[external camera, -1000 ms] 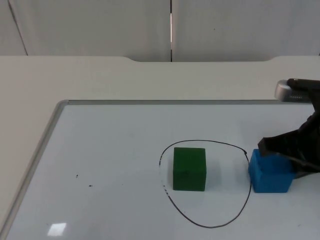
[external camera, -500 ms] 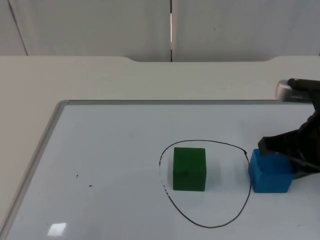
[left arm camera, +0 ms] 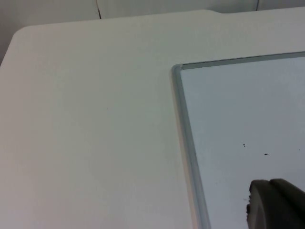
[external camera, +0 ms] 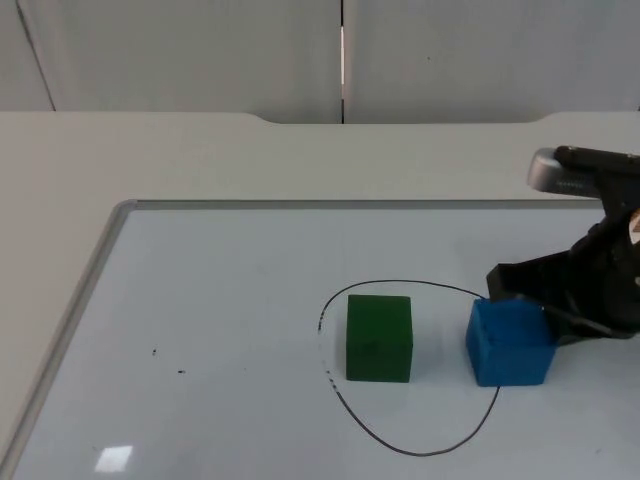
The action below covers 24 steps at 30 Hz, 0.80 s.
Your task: Push the two cubes into the marked area.
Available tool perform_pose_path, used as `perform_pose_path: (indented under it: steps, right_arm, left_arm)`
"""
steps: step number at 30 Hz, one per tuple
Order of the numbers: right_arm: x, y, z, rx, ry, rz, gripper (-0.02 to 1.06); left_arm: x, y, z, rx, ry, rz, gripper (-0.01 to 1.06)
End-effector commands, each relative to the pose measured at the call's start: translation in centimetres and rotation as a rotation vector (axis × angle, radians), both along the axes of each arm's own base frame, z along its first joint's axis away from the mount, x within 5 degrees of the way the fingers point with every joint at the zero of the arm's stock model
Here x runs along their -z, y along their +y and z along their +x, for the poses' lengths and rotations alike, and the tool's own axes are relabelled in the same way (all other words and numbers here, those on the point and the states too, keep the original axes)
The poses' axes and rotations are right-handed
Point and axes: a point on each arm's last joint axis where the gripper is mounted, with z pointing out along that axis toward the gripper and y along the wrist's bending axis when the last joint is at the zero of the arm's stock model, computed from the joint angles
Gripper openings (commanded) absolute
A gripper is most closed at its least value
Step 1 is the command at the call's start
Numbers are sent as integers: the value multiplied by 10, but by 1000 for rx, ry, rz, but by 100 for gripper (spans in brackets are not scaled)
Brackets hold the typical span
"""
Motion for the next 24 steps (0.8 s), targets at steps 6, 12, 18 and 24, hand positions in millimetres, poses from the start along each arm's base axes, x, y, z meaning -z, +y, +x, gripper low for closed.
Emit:
perform_pose_path:
  steps: [6,12,18,24]
  right_arm:
    - [-1,3,1,-2,-8,7,0]
    - [-1,4,0,16,-3,15,0]
    - [-2,14,-2,2,-23,35,0]
    - [-2,14,-2,4,-14,32,0]
  left_arm:
    - [0,-2,0,23,-10,-11,0]
    - [0,-2,0,23,-10,-11,0]
    - [0,-2,0,23,-10,-11,0]
    - [0,-2,0,23,-10,-11,0]
